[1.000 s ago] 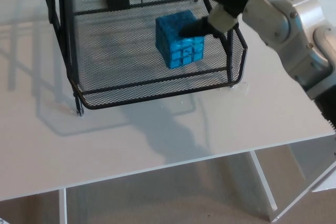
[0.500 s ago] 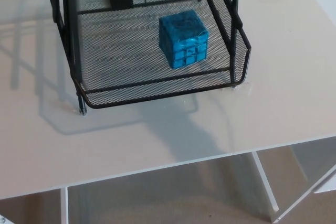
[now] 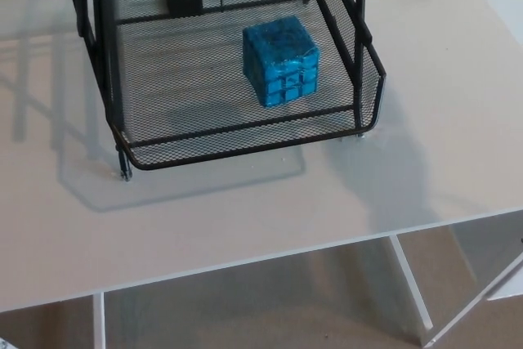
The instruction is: The robot walks towards a desk on which a file tray is kept in the middle and a cube is kept to its right. The robot lifts the cube using its right hand and places it on the file tray.
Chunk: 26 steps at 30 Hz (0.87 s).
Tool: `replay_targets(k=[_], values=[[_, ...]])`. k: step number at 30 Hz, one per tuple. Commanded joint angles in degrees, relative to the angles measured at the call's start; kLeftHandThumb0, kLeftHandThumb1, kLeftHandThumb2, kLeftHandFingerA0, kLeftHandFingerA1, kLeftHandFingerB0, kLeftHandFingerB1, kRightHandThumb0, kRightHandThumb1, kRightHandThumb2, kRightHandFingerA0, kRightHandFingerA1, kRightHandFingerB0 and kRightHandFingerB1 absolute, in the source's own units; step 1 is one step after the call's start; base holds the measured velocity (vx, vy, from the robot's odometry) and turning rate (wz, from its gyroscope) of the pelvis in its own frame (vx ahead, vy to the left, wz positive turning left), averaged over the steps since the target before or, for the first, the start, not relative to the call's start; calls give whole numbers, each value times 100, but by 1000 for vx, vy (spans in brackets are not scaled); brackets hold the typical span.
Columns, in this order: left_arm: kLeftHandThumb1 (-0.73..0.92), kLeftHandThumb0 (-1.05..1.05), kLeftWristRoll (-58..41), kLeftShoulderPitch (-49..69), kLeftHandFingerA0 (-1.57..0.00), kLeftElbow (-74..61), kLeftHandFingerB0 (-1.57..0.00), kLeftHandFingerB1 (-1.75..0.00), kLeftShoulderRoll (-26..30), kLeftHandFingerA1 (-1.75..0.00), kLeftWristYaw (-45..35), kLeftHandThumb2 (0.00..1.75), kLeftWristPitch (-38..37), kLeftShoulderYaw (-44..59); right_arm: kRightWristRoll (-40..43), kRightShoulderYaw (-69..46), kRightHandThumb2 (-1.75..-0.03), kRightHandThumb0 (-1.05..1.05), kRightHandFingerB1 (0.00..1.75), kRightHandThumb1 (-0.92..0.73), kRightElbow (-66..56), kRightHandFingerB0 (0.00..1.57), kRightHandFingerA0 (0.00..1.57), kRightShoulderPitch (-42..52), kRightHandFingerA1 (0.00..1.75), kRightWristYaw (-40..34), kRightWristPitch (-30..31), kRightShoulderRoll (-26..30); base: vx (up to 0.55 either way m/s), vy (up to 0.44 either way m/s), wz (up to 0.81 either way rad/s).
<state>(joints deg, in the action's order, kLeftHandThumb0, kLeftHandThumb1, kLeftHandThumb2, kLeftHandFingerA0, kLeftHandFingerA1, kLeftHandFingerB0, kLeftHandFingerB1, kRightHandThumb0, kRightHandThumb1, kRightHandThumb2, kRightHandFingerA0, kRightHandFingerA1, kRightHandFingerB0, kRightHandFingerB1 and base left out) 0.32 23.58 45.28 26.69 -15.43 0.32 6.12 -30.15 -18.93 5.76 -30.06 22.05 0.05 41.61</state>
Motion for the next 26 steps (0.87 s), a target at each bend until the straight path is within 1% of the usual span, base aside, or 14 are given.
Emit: replay_targets(k=[1, 2, 5, 6, 7, 9, 10, 12, 15, 20, 21, 22, 25, 26], values=[[77, -69, -46, 159, -33, -154, -21, -49, 93, -59, 113, 104, 190, 174, 1967, -3942, -98, -74, 19, -63, 2640, 1, 0, 3731, 28, -1599, -748, -648, 0, 0, 0], [77, -69, -32, 162, -31, -123, -21, -49, 104, -58, 98, 103, 139, 161, 2043, -3942, -70, -66, 24, -81, 2882, 0, 0, 3878, 6, -1750, -778, -784, 0, 0, 0], [77, -68, -15, 95, -32, -36, -21, -49, 104, -59, 75, 103, 141, 131, 2428, -3908, -97, -88, 3, -67, 4424, 1, 0, 3855, 14, -2291, -861, -836, 0, 0, 0], [77, -69, -40, 116, -32, -84, -21, -49, 99, -59, 89, 103, 166, 161, 2311, -3739, -65, -63, 16, -87, 4693, 0, 2, 3896, 73, -2649, -716, -1020, 0, 0, 0], [77, -69, -53, 123, -32, -104, -21, -49, 98, -59, 95, 103, 183, 178, 2249, -3663, -65, -63, 16, -87, 4778, 0, 2, 3917, 73, -2776, -668, -1087, 0, 0, 0], [92, -67, -58, 187, -38, -61, -25, -39, 186, -53, 83, 72, 65, 228, 2107, -3560, -108, -82, 9, -79, 4341, 0, 24, 4088, 64, -2349, 236, -1335, 0, 0, 0], [92, -70, -62, 226, -41, -35, -26, -42, 208, -56, 108, 72, 13, 258, 1995, -3461, -110, -82, 14, -75, 4268, 0, 75, 4224, 79, -2330, 363, -1440, 0, 0, 0], [91, -71, -91, 269, -41, -5, -26, -41, 200, -54, 160, 72, -16, 317, 1883, -3355, -67, -76, 2, -90, 4421, 0, 94, 4267, 88, -2345, 514, -1429, 0, 0, 0], [92, -69, -254, 179, -41, 216, -26, -40, 126, -52, 122, 72, -143, 471, 2155, -3520, -99, -76, 12, -68, 4501, 0, 79, 4236, 76, -1996, 529, -1433, 0, 0, 0], [92, -67, -209, 114, -41, 270, -25, -38, 102, -51, 160, 73, -70, 526, 1518, -2724, -70, -72, 5, -81, 4601, 0, 83, 4465, 60, -1790, 237, -1370, 0, 0, 0], [92, -68, -166, 81, -41, 303, -25, -39, 96, -52, 175, 71, -61, 509, 1238, -2313, -101, -81, 9, -70, 5051, 0, 75, 4426, 64, -1844, -135, -1165, 0, 0, 0], [92, -69, -142, 162, -40, 184, -24, -39, 100, -53, 152, 71, -2, 493, 1578, -2443, -62, -69, 11, -74, 5082, 0, 71, 4290, 52, -1307, 81, -1160, 0, 0, 0], [91, -69, -146, 180, -40, 217, -23, -39, 82, -53, 125, 71, -21, 535, 1355, -1965, -64, -76, 21, -74, 5128, 3, 87, 4463, 52, -1409, -289, -1055, 0, 0, 0], [77, -67, -181, 168, -34, 251, -17, -48, 69, -59, 124, 106, -12, 577, 1100, -1629, -97, -84, 11, -64, 5121, 0, 87, 4505, 60, -1486, -296, -989, 0, 0, 0]])
